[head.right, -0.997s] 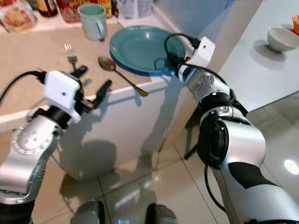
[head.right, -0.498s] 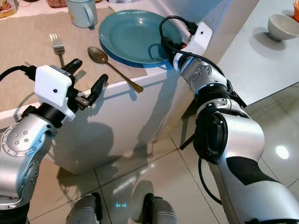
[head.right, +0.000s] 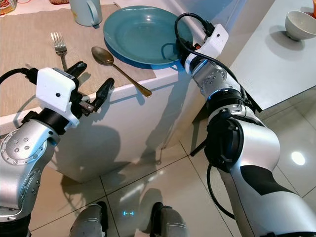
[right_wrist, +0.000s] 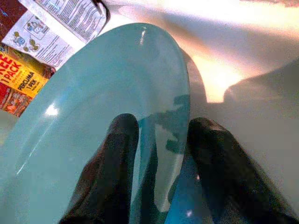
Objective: Setting the table
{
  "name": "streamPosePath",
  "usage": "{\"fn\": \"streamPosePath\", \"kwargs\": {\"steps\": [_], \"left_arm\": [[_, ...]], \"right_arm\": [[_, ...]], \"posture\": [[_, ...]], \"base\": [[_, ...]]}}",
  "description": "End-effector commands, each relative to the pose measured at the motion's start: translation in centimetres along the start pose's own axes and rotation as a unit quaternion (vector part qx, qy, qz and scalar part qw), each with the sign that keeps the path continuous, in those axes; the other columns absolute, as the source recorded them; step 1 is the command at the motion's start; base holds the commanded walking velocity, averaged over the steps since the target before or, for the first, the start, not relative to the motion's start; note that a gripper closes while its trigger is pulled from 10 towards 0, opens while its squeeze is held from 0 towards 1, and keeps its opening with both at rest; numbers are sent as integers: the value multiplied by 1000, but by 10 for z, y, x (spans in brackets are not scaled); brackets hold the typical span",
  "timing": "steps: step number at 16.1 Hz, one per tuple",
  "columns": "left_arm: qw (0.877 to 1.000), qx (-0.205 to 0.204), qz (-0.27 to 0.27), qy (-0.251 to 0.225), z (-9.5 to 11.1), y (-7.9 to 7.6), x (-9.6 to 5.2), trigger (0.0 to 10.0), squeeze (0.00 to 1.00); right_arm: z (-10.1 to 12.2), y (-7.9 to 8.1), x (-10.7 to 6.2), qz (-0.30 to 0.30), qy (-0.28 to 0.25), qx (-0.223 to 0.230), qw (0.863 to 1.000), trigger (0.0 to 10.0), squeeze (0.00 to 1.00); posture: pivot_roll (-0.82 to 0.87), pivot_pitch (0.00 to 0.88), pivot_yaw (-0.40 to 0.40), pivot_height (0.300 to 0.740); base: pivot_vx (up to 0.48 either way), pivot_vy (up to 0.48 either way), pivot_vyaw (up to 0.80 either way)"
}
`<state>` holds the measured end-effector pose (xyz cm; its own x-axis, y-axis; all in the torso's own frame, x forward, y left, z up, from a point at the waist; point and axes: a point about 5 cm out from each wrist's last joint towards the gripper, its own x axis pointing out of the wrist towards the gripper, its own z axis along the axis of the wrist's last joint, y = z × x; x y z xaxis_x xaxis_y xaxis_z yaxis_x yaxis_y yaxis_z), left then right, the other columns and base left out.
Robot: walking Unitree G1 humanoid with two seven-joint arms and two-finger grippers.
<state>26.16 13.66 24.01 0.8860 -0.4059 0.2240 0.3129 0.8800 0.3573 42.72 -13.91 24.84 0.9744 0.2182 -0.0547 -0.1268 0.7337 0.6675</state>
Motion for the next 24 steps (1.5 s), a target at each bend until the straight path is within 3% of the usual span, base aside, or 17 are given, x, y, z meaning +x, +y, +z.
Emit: {"fn": "streamPosePath", "kwargs": {"steps": [1,14,18,24], "left_arm": [[1000,2,-7,-2,2,-1,2,10000,0],[1000,15,-10,0,2,2,3,10000,0],[1000,13,-11,0,2,1,2,10000,0],[1000,-3,-13,-17,3,-2,9,10000,0]], "right_arm": [[-22,-15,-2,-27,41,14,999,0,0],[-28,-17,-2,-12,31,2,999,0,0],[-31,-21,-4,19,-6,18,1000,0,0],[-45,-46,-20,82,-106,86,987,0,0]], "posture": [[321,251,-112,740],[350,227,-112,740],[350,213,-104,740],[333,173,-83,740]], "base": [[0,0,0],[0,0,0],[0,0,0],[0,0,0]]}}
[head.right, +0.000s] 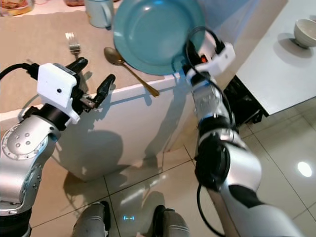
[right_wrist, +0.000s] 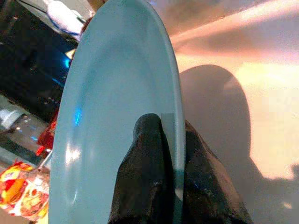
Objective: Setting the table
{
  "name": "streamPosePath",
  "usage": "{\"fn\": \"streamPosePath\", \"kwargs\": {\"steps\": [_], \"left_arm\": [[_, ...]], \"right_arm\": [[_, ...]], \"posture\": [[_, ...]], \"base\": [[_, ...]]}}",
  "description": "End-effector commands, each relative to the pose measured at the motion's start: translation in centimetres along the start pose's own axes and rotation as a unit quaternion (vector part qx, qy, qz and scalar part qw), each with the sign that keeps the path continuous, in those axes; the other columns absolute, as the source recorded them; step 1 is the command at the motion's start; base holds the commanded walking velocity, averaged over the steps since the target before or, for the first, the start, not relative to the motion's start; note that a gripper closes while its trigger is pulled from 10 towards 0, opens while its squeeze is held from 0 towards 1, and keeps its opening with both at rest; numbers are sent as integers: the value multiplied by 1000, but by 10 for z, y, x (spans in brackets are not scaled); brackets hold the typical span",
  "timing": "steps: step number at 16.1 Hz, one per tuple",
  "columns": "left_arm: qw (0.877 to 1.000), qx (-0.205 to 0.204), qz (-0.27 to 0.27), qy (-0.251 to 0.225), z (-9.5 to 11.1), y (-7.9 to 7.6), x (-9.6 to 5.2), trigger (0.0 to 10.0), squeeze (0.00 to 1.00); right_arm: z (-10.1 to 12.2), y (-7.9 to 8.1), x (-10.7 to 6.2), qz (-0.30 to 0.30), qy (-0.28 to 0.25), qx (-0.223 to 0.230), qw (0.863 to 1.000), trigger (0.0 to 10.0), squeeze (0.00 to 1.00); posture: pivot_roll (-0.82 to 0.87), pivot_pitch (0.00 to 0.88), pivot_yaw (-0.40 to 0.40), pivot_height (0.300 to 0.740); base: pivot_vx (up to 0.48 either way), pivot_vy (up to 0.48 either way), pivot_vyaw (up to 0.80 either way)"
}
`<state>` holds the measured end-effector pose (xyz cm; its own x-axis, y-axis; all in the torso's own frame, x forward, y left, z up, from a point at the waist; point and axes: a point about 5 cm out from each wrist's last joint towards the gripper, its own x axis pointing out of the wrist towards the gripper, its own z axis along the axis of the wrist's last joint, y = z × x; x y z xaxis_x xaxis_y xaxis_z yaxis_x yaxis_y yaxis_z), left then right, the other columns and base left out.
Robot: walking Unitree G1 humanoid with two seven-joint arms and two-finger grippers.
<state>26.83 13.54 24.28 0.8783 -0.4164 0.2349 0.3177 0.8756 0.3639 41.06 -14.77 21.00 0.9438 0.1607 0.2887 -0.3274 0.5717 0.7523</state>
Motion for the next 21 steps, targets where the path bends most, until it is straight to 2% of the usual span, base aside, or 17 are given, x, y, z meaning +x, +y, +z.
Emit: {"fn": "streamPosePath", "kwargs": {"steps": [1,4,6,7,9,11,13,15,17,18,19,20,21], "left_arm": [[1000,-7,-9,-11,2,-4,2,10000,0],[1000,-15,6,-21,3,2,3,10000,0],[999,-23,20,-38,5,6,4,10000,0],[998,-30,28,-46,5,7,5,10000,0],[998,-35,32,-50,4,7,6,10000,0],[997,-42,33,-54,0,4,8,10000,0],[996,-50,50,-49,-6,4,1,10000,0],[995,-64,62,-42,-11,4,-6,10000,0],[994,-75,78,-16,-20,1,-21,10000,0],[994,-69,84,-6,-24,1,-25,10000,0],[994,-60,89,-1,-27,0,-27,10000,0],[993,-49,107,5,-32,2,-29,10000,0],[991,-49,120,15,-35,4,-28,10000,0]], "right_arm": [[-14,-18,-14,-28,25,7,999,0,0],[-13,-18,-27,9,-10,21,1000,0,0],[-10,-6,-42,46,-24,20,998,0,0],[-6,5,-50,64,-27,7,998,0,0],[-1,13,-58,70,-30,-17,997,0,0],[10,24,-79,63,-37,-56,996,0,0],[17,36,-104,56,-35,-85,994,0,0],[21,45,-117,55,-36,-86,994,0,0],[25,62,-140,54,-19,-98,994,0,0],[24,66,-148,60,-2,-140,988,2314,0],[19,62,-151,58,21,-191,980,10000,0],[13,57,-151,56,27,-234,970,10000,0],[10,54,-148,43,39,-253,966,10000,0]], "posture": [[333,169,-81,740],[325,141,-80,740],[307,120,-82,740],[291,103,-81,740],[268,92,-75,740],[233,67,-75,740],[185,51,-72,740],[163,42,-72,740],[133,48,-72,740],[125,62,-74,740],[122,68,-76,740],[115,53,-77,740],[114,45,-76,740]], "base": [[0,0,0],[0,0,0],[0,0,0],[0,0,0],[0,0,0],[0,0,0],[0,0,0],[0,0,0],[0,0,0],[0,0,0],[0,0,0],[0,0,0],[0,0,0]]}}
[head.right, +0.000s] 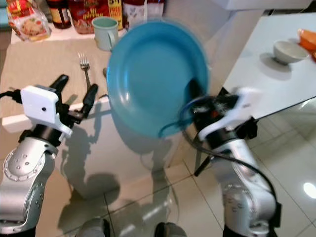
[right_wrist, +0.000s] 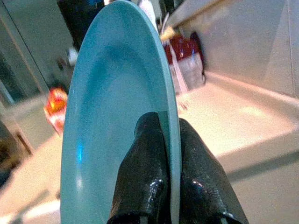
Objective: Setting the table
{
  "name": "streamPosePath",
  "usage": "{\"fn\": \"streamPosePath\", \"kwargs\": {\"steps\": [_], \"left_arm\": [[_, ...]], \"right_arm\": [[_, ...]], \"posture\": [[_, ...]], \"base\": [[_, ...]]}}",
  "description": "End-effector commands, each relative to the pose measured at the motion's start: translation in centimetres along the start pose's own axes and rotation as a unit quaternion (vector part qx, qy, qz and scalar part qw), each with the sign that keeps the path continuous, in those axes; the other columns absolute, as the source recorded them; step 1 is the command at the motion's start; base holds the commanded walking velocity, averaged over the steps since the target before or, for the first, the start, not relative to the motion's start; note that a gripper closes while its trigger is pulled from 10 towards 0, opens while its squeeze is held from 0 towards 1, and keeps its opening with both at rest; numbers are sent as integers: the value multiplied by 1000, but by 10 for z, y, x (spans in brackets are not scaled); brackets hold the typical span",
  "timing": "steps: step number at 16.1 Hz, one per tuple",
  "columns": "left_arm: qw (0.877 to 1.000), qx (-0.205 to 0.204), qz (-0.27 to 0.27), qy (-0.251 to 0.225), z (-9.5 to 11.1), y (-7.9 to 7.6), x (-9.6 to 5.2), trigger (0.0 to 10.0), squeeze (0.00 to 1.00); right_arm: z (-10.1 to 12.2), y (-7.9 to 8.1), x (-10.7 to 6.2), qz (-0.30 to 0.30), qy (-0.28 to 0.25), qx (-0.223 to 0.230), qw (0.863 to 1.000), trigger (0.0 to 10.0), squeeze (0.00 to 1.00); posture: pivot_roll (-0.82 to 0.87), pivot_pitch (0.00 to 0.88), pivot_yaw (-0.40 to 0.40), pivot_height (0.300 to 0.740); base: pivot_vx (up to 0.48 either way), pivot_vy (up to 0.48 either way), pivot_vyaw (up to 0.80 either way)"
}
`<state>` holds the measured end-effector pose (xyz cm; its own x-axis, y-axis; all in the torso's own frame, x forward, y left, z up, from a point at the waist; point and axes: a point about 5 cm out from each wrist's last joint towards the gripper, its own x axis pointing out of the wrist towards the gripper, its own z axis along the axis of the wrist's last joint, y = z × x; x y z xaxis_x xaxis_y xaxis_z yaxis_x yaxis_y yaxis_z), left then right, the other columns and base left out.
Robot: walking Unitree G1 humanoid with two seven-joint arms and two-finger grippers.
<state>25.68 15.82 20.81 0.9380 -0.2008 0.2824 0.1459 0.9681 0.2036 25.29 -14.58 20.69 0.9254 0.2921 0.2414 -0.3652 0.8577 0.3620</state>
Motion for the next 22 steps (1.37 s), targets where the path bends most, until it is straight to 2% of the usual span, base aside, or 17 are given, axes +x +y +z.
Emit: {"fn": "streamPosePath", "kwargs": {"steps": [1,4,5,7,9,12,19,22], "left_arm": [[1000,-1,18,11,-5,1,1,10000,0],[999,2,14,35,-12,-8,3,10000,0],[999,3,12,35,-12,-9,7,10000,0],[999,7,7,34,-12,-12,13,10000,0],[1000,14,2,28,-10,-15,20,10000,0],[999,25,-9,23,-9,-19,23,10000,0],[999,30,-18,22,-9,-22,24,10000,0],[999,8,-24,27,-10,-25,26,10000,0]], "right_arm": [[7,1,4,-1,-19,-21,1000,10000,0],[-9,-2,-3,-11,9,-9,1000,10000,0],[-13,-3,-5,-12,13,-28,999,10000,0],[-15,-11,-6,-28,17,-35,999,10000,0],[-13,-22,-7,-45,12,-59,997,10000,0],[-11,-33,-8,-77,0,-52,996,10000,0],[3,-58,-11,-130,-19,-78,988,10000,0],[4,-66,-16,-162,-20,-78,984,10000,0]], "posture": [[115,55,-71,740],[119,24,-57,740],[119,11,-44,740],[119,8,-36,740],[120,0,-26,740],[120,0,-26,740],[112,9,-22,740],[103,19,-7,740]], "base": [[0,-480,0],[0,-480,0],[0,-480,0],[0,-480,800],[0,-480,800],[0,-480,800],[0,-480,800],[0,-480,800]]}}
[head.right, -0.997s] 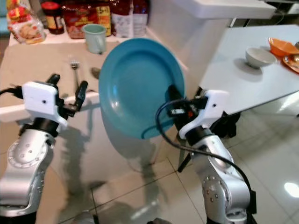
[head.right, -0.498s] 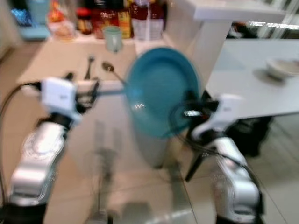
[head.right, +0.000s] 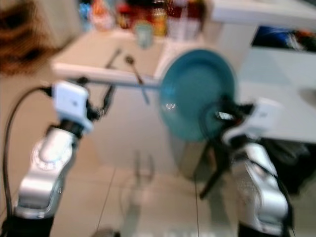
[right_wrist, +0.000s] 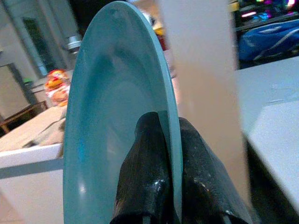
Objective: Setting the table
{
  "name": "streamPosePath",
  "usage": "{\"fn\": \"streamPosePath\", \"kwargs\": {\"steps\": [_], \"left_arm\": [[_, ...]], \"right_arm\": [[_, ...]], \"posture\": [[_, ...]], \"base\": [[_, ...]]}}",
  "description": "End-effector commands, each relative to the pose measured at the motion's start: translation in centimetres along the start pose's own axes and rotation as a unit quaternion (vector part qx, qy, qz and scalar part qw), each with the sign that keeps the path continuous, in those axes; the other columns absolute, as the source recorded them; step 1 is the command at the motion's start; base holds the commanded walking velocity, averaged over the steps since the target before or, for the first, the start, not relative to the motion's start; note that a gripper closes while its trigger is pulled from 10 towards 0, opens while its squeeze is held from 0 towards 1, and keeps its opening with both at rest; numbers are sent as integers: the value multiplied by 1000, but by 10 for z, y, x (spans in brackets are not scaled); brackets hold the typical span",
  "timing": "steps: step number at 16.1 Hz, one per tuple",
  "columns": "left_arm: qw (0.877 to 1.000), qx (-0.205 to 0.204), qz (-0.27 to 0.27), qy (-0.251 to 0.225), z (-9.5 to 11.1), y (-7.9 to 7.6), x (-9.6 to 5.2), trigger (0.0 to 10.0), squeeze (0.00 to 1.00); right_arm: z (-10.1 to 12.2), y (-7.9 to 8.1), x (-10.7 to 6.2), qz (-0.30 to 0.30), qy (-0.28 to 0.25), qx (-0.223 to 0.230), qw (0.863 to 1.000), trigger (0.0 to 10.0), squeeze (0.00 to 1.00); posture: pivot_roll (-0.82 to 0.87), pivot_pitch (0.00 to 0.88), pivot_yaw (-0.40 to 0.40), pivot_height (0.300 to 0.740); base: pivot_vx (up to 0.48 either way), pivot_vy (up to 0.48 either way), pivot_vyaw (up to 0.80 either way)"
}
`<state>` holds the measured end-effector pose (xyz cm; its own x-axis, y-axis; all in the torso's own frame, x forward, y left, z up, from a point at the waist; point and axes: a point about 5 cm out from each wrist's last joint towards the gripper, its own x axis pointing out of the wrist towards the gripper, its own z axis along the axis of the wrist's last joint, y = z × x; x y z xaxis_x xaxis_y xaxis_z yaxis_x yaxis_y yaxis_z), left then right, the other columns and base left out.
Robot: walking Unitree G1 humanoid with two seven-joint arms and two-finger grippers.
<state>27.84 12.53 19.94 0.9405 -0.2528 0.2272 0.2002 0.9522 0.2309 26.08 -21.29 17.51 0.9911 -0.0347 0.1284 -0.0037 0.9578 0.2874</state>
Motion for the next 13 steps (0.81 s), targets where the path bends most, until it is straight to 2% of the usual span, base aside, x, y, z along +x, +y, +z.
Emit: {"fn": "streamPosePath", "kwargs": {"steps": [1,2,4,6,10,13], "left_arm": [[1000,-3,9,6,-1,5,2,10000,0],[1000,0,6,6,-1,4,3,10000,0],[1000,-1,5,4,0,2,6,10000,0],[1000,-4,3,4,0,1,6,10000,0],[1000,-8,-1,-2,2,-1,9,10000,0],[1000,-7,-4,-5,2,-2,11,10000,0]], "right_arm": [[5,4,1,2,-17,-3,1000,10000,0],[4,0,0,-18,-16,8,1000,10000,0],[5,-4,2,-43,-18,60,997,10000,0],[5,-5,5,-50,-8,90,995,10000,0],[-4,-1,10,-51,29,92,994,10000,0],[-3,-3,14,-63,36,103,992,10000,0]], "posture": [[103,19,-7,740],[99,23,-7,740],[99,26,-9,740],[99,27,-10,740],[101,23,-17,740],[101,22,-15,740]], "base": [[0,-480,800],[0,-480,800],[0,-480,0],[0,-480,0],[0,-480,0],[0,-480,0]]}}
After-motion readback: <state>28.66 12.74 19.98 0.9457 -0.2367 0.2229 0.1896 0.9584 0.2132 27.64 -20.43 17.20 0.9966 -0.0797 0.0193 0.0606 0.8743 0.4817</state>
